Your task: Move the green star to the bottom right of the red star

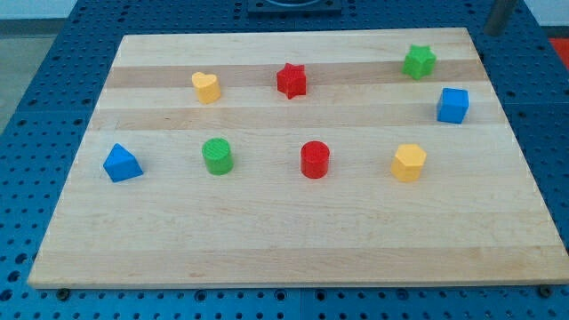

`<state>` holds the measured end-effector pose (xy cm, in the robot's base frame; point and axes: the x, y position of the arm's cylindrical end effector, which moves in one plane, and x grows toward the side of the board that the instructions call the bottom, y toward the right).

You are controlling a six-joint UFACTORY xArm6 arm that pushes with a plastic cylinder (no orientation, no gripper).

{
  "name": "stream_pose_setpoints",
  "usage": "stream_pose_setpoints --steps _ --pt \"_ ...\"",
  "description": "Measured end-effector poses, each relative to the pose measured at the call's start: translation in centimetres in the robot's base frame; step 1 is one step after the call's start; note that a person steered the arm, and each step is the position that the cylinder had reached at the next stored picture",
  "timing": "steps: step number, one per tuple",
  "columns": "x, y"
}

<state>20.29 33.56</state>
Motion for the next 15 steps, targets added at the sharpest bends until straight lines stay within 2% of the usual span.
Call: stream_pose_setpoints --steps 2,3,4,5,8,11,15 --pt "-0.2 -0.8" --pt "0.1 -6.7" --pt "0.1 -6.7" --pt "4.0 -9.5" --pt "6.4 -11.2" --pt "9.9 -26.9" --pt "8.2 -18.0"
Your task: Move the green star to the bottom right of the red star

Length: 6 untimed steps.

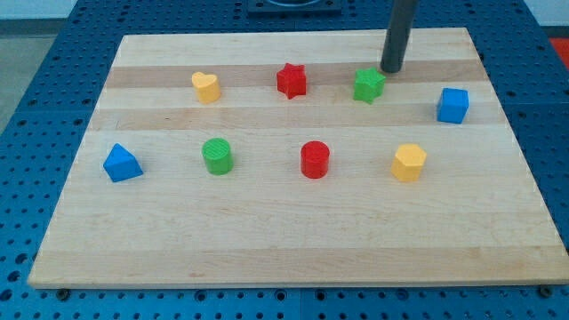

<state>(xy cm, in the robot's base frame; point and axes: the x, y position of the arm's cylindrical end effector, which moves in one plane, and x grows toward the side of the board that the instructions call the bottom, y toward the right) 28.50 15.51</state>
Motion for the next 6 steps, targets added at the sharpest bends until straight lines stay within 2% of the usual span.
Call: stream_pose_setpoints --steps 4,5,6 --pt "4.1 0.0" --pt "4.0 -1.3" --pt "4.0 -5.8"
